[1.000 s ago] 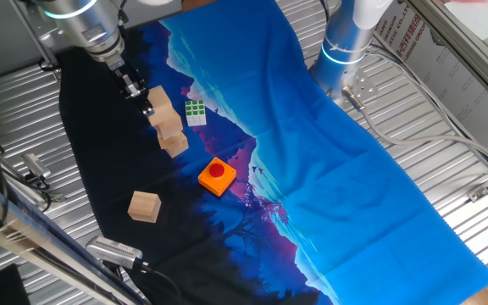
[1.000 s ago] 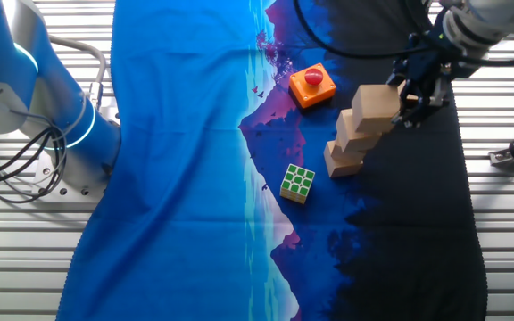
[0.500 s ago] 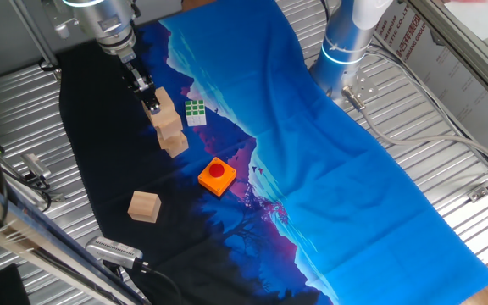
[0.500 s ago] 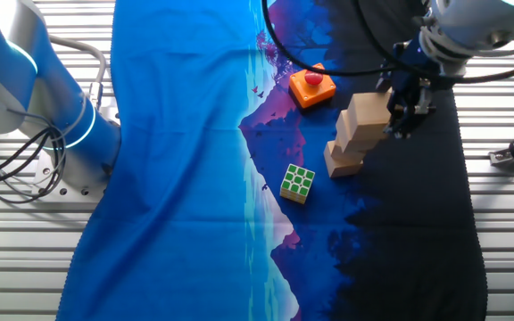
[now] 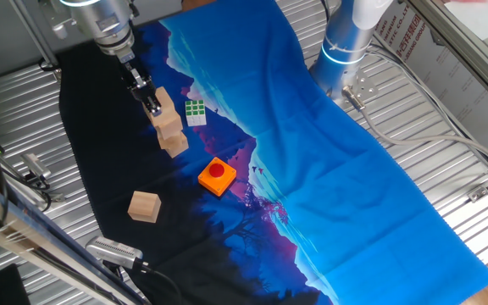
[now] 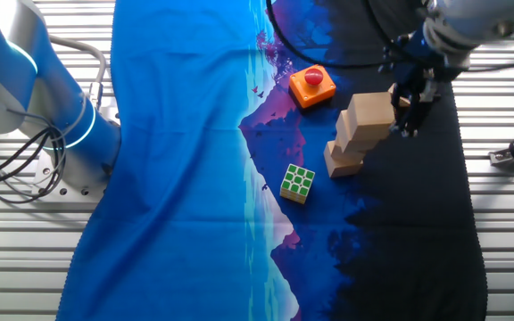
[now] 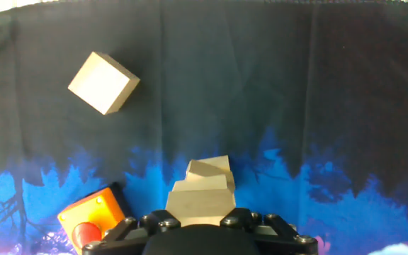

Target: Stack the blocks in a vertical line of five

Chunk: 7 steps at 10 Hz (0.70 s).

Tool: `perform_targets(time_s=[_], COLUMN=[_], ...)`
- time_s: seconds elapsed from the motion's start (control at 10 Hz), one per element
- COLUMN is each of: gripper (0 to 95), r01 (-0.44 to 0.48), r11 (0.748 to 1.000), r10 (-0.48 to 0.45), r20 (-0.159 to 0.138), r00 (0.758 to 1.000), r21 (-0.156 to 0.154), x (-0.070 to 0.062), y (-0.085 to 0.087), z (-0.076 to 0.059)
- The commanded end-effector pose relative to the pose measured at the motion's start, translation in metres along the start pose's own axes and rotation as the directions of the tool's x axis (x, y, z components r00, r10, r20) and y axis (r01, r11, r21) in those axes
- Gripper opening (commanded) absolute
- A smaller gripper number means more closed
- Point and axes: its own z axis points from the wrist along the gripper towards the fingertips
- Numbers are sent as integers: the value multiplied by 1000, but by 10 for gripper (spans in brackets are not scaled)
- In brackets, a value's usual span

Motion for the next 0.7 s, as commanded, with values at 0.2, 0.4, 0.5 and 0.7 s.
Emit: perform_targets(time_s=[0.2, 0.4, 0.5, 0.7], gripper=[570, 190, 0, 0], r01=[-65, -124, -142, -174], r11=[998, 992, 990, 985], r10=[65, 124, 142, 174], r20=[-44, -57, -61, -58], r00=[997, 991, 988, 983], r21=[1, 2, 1, 10], x=[-11, -13, -13, -13], y=[32, 52, 61, 83], z=[-20, -26, -26, -23])
